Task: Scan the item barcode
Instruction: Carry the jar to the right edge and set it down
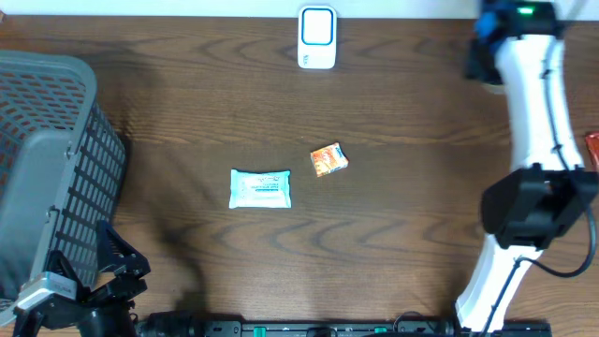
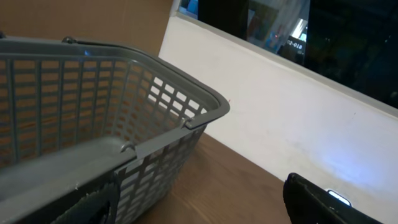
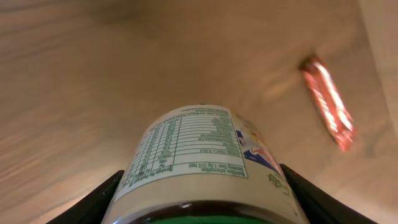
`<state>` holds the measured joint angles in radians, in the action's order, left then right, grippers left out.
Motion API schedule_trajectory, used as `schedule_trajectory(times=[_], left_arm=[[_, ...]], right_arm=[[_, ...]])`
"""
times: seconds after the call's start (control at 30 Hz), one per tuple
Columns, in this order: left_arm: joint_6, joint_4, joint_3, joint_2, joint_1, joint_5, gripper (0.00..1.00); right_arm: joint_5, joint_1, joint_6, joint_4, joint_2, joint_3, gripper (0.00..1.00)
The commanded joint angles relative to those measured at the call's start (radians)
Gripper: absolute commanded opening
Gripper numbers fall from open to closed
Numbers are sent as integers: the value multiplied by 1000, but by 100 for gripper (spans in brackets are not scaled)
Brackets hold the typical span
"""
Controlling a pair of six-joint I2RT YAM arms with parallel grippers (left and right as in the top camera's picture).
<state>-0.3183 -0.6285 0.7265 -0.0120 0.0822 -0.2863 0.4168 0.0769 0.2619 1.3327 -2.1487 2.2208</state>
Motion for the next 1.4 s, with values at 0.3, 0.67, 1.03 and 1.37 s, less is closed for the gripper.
schedule_trajectory(times=[0.3,0.67,1.03,1.37], left_arm=[[-9,-16,-3,10,-5,6,84],[-9,-19,-3,10,-5,6,84],[-9,-23,-3,10,-5,6,84],[-9,-23,-3,10,-5,6,84]], right_arm=[[-264,481,-5,-206,3,-283,34],[-477,710,33,-455,3,-594,42],[-550,741,53,-159,35,-256,99],[-966,499,58,-35,188,-71,99]])
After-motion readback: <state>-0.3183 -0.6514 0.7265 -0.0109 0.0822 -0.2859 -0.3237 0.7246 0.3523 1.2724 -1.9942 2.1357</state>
